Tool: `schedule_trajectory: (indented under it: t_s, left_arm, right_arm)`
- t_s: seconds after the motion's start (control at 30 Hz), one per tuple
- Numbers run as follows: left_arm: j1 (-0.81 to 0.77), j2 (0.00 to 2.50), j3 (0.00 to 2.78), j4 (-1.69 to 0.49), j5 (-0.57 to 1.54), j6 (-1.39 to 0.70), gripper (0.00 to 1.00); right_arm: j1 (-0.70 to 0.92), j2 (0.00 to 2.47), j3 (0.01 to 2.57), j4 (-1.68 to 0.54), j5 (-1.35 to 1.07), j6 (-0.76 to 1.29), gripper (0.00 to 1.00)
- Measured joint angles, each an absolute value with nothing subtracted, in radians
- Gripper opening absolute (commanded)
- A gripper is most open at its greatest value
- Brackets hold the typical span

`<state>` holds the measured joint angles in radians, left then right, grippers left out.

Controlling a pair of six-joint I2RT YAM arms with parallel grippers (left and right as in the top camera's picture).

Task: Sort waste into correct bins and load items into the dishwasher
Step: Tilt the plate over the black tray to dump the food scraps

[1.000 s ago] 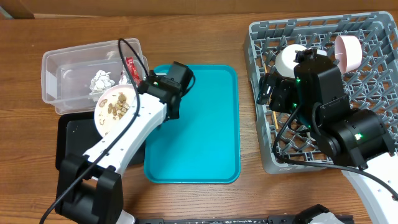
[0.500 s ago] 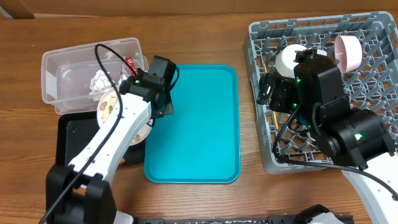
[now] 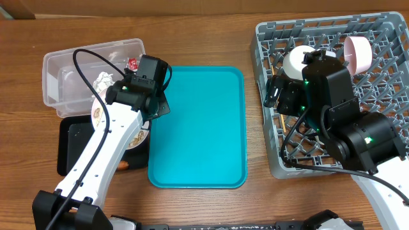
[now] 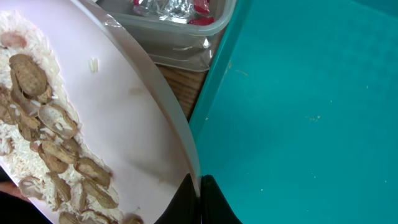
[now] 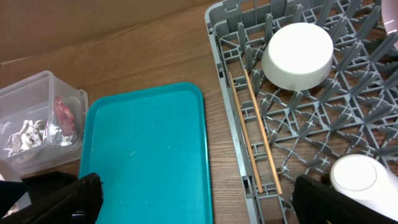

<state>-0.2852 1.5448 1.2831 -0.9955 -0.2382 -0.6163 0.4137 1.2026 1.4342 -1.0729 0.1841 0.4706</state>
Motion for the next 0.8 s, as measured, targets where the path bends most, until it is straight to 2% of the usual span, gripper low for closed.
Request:
schedule_trajectory:
  t_s: [0.53,0.8]
  left_arm:
    - [-0.277,1.545,1.283,-0.984,-0.282,-0.846,0.04]
    - [-0.190,1.545,1.283,-0.977,-0.286,-0.895,0.05]
  right_arm:
    - [0.414,1.203,1.434,-1.074,0.184,0.471,1.00]
    - [0.414,1.203,1.434,-1.074,0.184,0.471,1.00]
